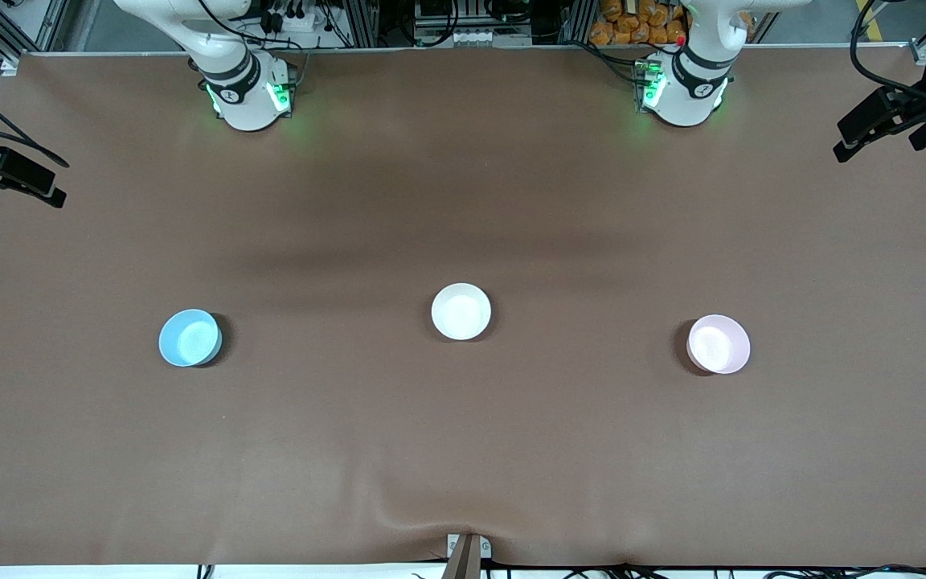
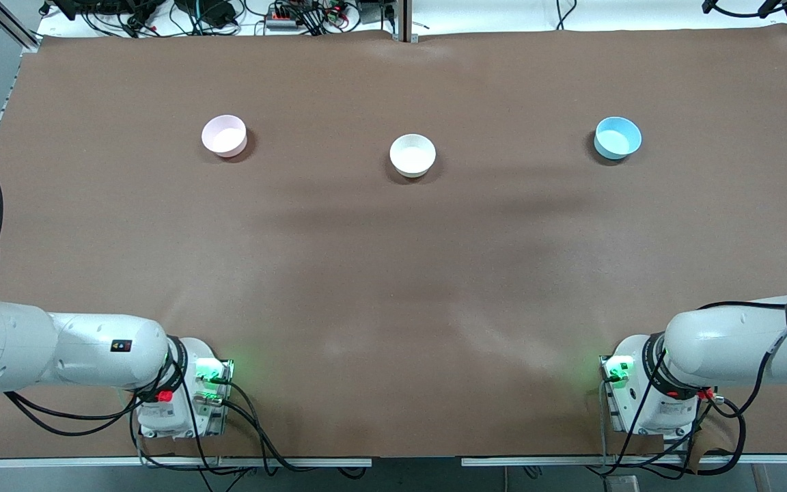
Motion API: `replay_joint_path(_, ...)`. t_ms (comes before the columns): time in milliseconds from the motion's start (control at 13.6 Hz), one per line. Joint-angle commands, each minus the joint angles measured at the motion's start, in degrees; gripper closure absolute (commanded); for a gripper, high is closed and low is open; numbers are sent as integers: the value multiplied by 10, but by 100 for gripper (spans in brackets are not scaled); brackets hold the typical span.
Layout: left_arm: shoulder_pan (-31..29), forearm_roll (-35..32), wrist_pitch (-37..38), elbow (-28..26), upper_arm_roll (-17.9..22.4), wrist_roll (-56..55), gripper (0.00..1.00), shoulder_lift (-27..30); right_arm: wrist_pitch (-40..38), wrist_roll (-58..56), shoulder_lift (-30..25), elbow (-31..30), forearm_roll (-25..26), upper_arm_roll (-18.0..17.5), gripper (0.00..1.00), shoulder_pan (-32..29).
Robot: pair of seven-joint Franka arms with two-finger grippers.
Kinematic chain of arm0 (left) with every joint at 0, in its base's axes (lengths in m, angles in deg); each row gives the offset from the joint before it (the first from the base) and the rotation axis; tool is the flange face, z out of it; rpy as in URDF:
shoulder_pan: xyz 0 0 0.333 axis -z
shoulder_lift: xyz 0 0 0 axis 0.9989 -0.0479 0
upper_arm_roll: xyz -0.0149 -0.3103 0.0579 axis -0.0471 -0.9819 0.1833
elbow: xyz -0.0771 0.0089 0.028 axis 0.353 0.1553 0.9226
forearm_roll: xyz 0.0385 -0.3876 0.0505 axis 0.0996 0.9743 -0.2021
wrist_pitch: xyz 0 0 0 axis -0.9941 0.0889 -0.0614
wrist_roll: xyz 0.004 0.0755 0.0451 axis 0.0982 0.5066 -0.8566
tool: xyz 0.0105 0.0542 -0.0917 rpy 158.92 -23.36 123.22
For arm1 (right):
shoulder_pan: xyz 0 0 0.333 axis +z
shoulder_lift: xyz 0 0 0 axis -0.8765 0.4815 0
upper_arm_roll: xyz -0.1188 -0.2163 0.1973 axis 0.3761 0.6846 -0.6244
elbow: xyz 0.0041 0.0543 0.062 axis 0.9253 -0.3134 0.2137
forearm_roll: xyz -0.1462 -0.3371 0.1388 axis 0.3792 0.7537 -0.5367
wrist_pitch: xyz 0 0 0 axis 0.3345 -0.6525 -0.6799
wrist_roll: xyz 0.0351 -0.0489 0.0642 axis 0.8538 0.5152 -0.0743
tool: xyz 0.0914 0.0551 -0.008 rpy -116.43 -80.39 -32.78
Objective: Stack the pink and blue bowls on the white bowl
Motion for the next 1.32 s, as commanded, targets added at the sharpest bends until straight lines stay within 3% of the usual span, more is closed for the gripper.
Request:
replay_joint_path(0, -1, -12, 6, 1, -9, 12, 0, -1, -2, -9, 1, 8, -3, -3, 0, -7)
replay_joint_path(1249, -3, -11, -1, -6, -11, 62, 0, -36, -4, -9, 1, 8, -3, -3, 0, -7)
